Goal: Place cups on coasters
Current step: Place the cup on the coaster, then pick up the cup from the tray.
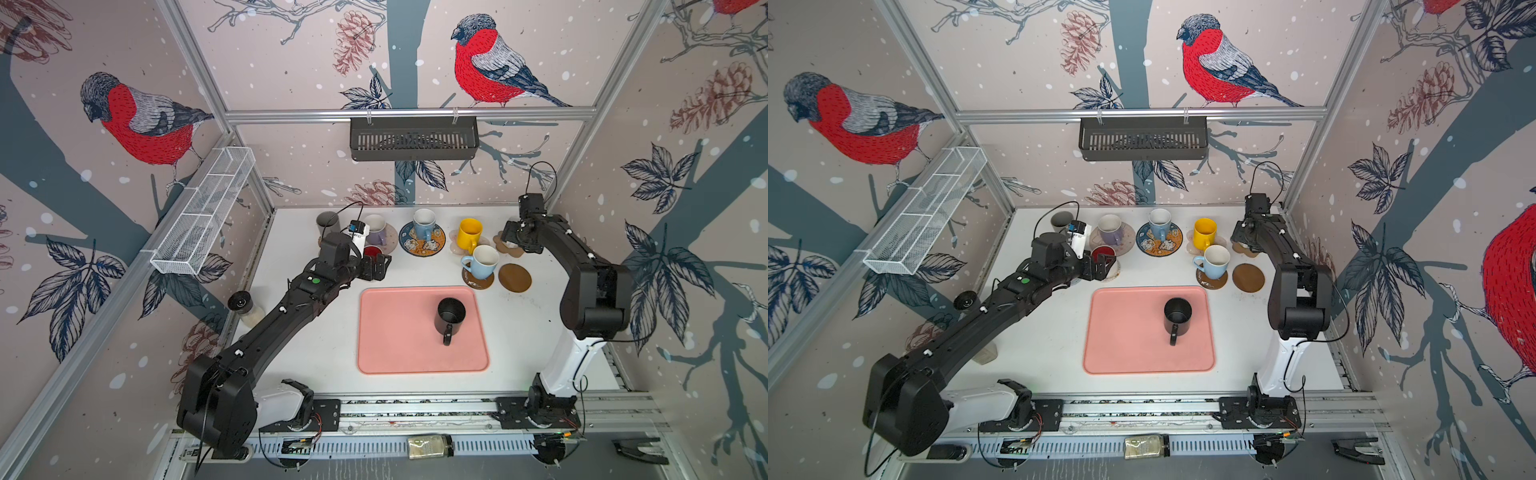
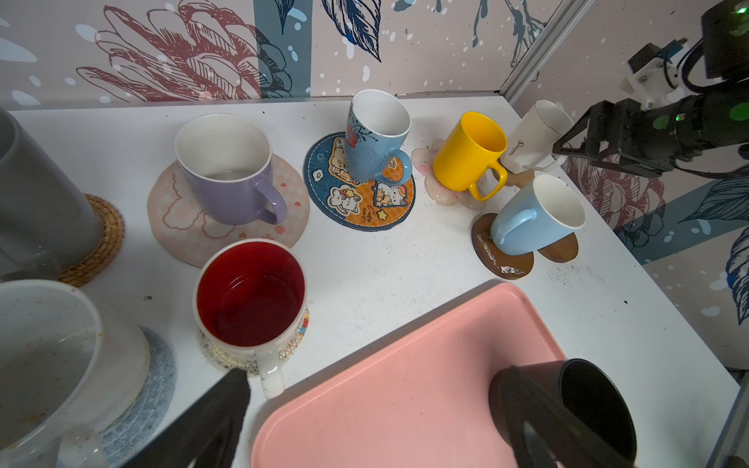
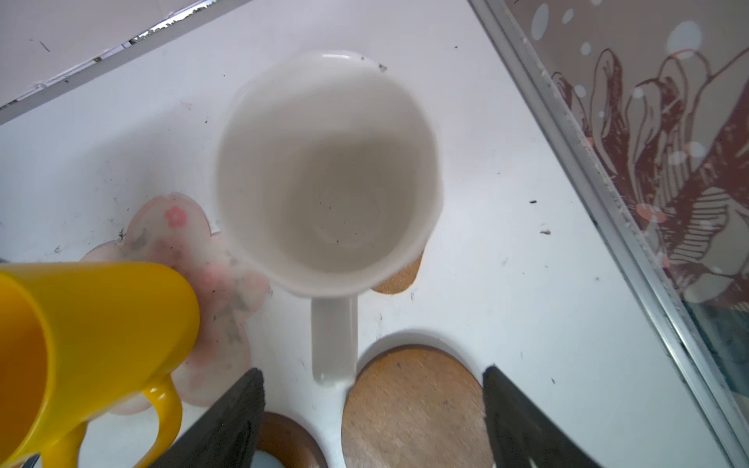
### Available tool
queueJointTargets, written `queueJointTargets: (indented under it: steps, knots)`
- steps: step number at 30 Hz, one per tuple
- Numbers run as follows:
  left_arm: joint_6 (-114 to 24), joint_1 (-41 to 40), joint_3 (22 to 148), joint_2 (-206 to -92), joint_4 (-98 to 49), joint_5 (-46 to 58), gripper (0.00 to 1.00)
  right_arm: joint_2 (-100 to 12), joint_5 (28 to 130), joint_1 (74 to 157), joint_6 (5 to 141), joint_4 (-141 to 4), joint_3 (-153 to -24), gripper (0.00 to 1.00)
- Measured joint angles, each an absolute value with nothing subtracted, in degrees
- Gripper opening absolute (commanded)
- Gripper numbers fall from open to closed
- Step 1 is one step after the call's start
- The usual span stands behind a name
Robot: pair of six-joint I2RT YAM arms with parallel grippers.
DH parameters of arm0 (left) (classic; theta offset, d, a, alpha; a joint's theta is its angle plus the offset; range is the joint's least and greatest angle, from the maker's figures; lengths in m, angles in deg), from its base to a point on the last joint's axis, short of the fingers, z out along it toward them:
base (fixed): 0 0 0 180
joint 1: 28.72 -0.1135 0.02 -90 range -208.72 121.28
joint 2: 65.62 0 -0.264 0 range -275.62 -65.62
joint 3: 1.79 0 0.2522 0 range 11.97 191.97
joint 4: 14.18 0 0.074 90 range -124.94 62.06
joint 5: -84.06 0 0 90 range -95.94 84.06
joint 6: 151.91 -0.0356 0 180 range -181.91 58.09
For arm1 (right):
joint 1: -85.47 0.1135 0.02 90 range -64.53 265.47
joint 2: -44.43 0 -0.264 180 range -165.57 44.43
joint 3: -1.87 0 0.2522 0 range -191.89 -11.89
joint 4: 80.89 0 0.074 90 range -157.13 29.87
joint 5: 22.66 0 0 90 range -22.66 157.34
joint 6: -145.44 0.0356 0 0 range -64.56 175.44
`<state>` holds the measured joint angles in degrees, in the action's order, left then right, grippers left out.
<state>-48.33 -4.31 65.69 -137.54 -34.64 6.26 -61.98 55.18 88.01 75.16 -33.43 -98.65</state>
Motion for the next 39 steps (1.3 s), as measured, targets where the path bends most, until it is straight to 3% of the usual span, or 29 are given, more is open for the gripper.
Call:
queueJointTargets:
  steps: [7,14,20,34,39]
  knots:
    - [-47.08,-3.16,65.82,-137.69,-34.75,9.04,0.96,-49.17,53.41,91.09,76.56,-33.52,-89.89,0.77]
    - [-47.26,3.10,66.19,-137.39,-35.82,8.71,0.96,-35.97,49.83,99.77,78.31,-31.82,-81.67,0.76]
    - [-45.01,4.25,58.98,-132.91,-34.90,7.29,0.96,-25.04,49.04,107.73,81.83,-30.83,-74.72,0.72]
    - [-37.92,9.04,43.31,-125.70,-29.22,2.57,0.96,-16.47,51.14,133.78,99.95,-23.71,-63.99,0.61]
    - [-36.44,9.22,40.36,-124.91,-27.53,1.61,0.97,-14.85,51.75,140.38,107.58,-21.26,-62.79,0.48]
